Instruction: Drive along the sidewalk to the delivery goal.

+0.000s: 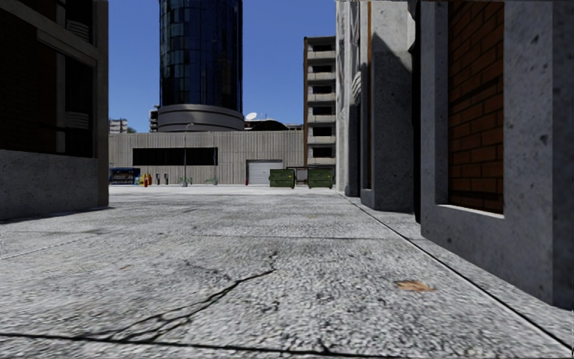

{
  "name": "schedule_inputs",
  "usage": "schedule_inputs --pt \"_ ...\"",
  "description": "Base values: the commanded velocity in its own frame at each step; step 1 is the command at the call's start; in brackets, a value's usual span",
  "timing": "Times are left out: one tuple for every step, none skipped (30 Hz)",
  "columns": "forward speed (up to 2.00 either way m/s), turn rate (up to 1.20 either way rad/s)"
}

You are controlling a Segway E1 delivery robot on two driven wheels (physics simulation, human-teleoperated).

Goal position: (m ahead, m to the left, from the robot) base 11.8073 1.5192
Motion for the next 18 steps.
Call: schedule_inputs --pt "1.76 0.43" --pt "1.76 0.43" --pt "1.76 0.43" --pt "1.76 0.43" --pt "1.76 0.43" --pt "1.76 0.43" --pt "1.76 0.43" --pt "1.76 0.43" --pt "1.76 0.42" --pt "1.76 0.36" --pt "1.76 0.31" --pt "1.76 0.31" --pt "1.76 0.3" --pt "1.76 0.3" --pt "1.8 0.3" --pt "1.8 0.3" --pt "2.0 0.3" --pt "2.0 0.29"
